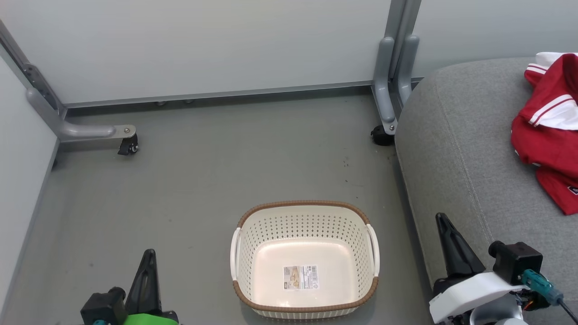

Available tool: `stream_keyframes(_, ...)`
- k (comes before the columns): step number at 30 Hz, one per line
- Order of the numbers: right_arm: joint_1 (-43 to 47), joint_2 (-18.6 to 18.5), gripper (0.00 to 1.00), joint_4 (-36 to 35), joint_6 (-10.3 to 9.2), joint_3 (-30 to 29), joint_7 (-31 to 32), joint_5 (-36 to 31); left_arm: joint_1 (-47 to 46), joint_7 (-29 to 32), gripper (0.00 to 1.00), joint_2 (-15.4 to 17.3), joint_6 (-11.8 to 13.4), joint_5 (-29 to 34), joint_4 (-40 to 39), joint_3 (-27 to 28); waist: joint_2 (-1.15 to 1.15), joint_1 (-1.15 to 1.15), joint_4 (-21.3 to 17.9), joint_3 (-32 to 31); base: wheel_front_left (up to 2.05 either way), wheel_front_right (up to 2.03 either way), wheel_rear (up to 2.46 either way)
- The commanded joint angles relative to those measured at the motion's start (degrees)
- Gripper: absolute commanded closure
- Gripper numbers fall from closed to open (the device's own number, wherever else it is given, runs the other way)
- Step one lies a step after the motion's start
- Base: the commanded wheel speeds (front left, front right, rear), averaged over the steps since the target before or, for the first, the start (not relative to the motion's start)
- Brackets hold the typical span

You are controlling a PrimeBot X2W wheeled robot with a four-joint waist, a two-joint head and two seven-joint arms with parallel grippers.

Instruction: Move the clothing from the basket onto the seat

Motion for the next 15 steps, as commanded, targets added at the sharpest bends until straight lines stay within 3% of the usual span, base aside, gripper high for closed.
stream_keyframes(1, -0.7, -0.5, 1.0, -0.4, 0.0, -0.1, 0.4, 3.1, -1.3, 0.5, 1.0, 0.1, -0.4, -2.9, -0.8, 0.6, 0.0, 0.0, 0.0, 0.0, 0.0, 0.0, 0.0)
stream_keyframes(15, -3.1, -1.4, 1.0, 2.5, 0.0, -0.8, 1.8, 19.6, -3.3, 4.3, 1.0, 0.2, -1.2, -18.4, -0.2, 2.1, 0.0, 0.0, -0.1, -0.1, 0.0, 0.0, 0.0)
